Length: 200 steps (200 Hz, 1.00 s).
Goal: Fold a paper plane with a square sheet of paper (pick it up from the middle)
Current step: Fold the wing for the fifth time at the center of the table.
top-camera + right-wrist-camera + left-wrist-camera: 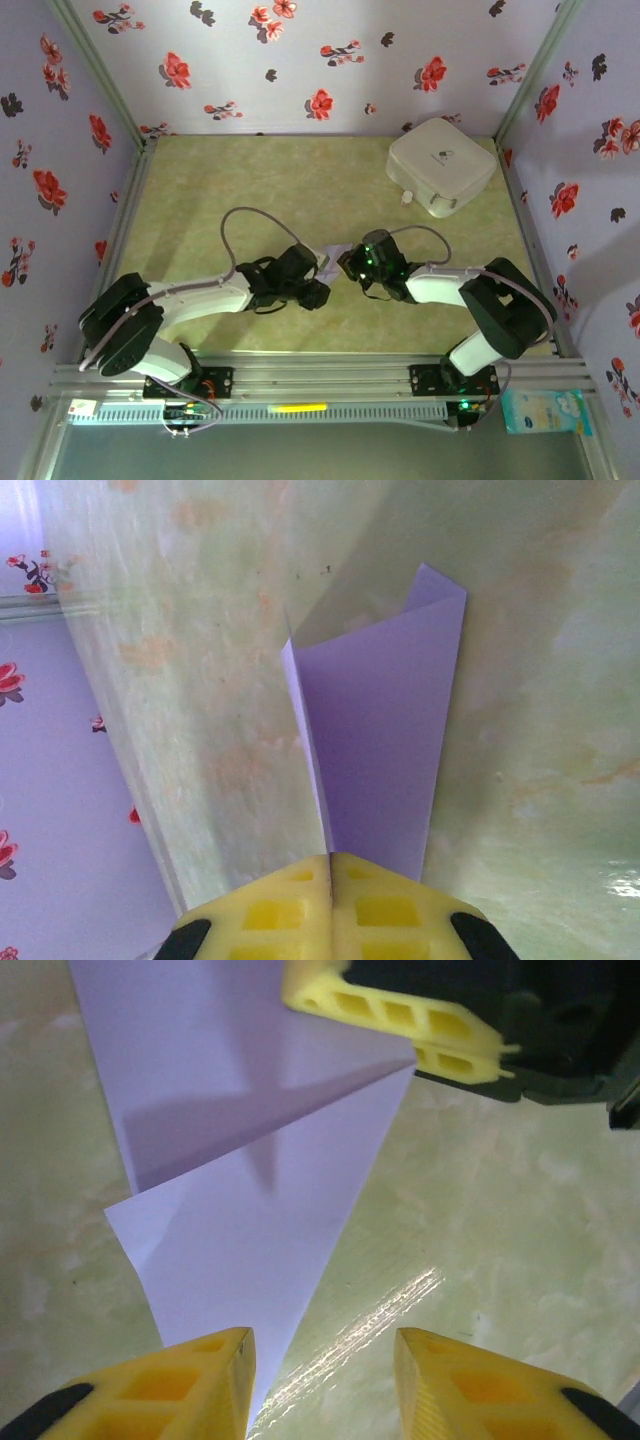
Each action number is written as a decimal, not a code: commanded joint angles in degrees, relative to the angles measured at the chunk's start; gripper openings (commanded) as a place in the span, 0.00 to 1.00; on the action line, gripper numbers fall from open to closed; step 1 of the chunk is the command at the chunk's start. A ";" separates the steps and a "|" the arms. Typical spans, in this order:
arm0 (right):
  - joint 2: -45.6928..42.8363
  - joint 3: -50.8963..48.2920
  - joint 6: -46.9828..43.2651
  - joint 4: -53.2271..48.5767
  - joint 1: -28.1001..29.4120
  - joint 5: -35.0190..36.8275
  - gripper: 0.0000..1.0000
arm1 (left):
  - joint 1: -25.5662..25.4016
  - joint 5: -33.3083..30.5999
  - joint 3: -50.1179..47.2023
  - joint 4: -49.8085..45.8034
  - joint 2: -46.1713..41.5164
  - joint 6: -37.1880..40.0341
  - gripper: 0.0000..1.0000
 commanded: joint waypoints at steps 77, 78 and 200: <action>-2.11 0.49 1.27 -2.86 0.43 2.67 0.00 | -4.58 -14.42 5.51 -4.08 7.55 6.46 0.45; -2.12 0.48 1.29 -2.84 0.43 2.67 0.00 | -4.60 -14.42 5.55 -4.06 7.61 6.47 0.45; -2.49 0.10 2.18 -2.18 0.43 2.59 0.00 | -8.66 -24.14 8.05 -5.14 12.45 9.42 0.37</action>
